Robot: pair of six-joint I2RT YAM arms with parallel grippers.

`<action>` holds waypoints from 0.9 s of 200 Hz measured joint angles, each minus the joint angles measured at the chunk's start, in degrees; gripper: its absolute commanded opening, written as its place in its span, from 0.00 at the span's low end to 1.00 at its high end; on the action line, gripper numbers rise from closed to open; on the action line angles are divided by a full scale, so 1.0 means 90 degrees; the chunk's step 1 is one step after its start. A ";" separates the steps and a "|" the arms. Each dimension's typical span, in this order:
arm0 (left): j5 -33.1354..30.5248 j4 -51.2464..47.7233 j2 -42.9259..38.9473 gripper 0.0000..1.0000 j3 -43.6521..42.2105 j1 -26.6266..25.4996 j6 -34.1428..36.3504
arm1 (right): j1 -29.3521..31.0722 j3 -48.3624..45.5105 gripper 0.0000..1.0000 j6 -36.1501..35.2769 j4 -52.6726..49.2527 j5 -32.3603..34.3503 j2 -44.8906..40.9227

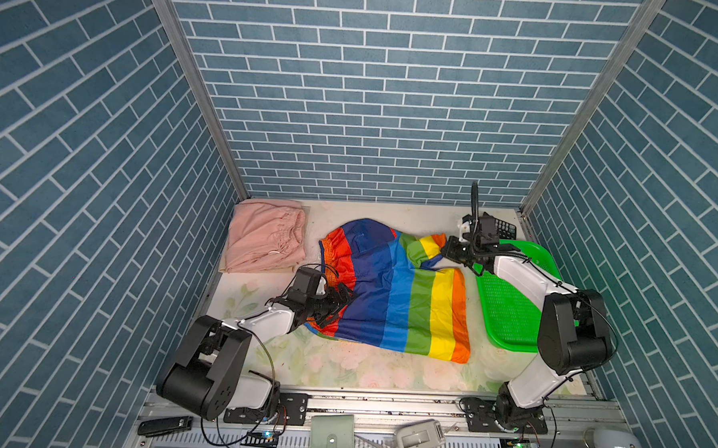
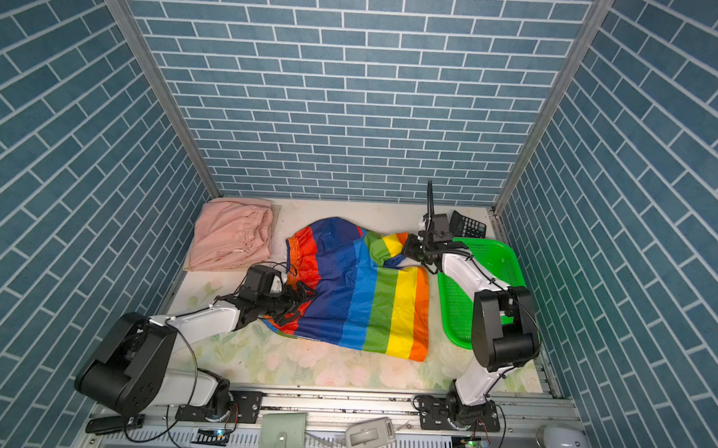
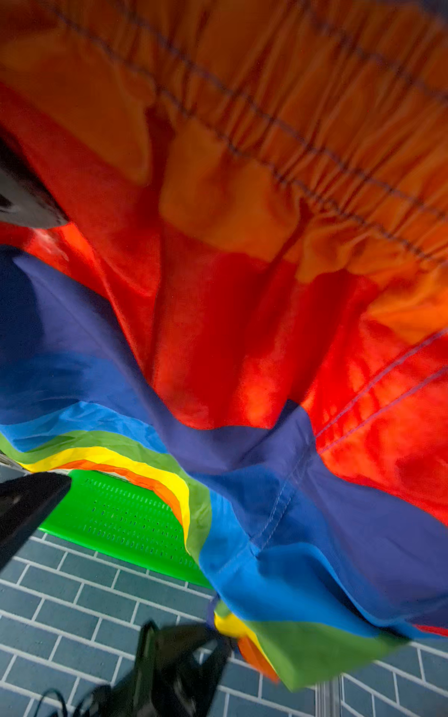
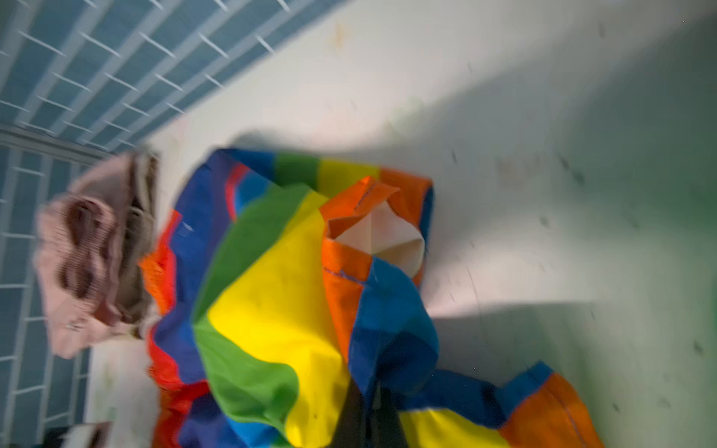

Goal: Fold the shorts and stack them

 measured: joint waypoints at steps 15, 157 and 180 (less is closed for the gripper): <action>0.0022 -0.0546 -0.0369 1.00 -0.0010 0.0342 0.0194 | 0.0046 -0.0452 0.38 -0.0172 -0.0568 0.0165 0.0051; -0.0729 -0.3177 0.3310 0.97 0.5680 0.1258 0.2885 | -0.0291 0.5170 0.91 -0.0806 -0.1598 -0.0901 0.3718; -0.0969 -0.3327 0.4221 0.92 0.6302 0.1299 0.3126 | -0.0274 0.5170 0.91 -0.0811 -0.1717 -0.1093 0.3849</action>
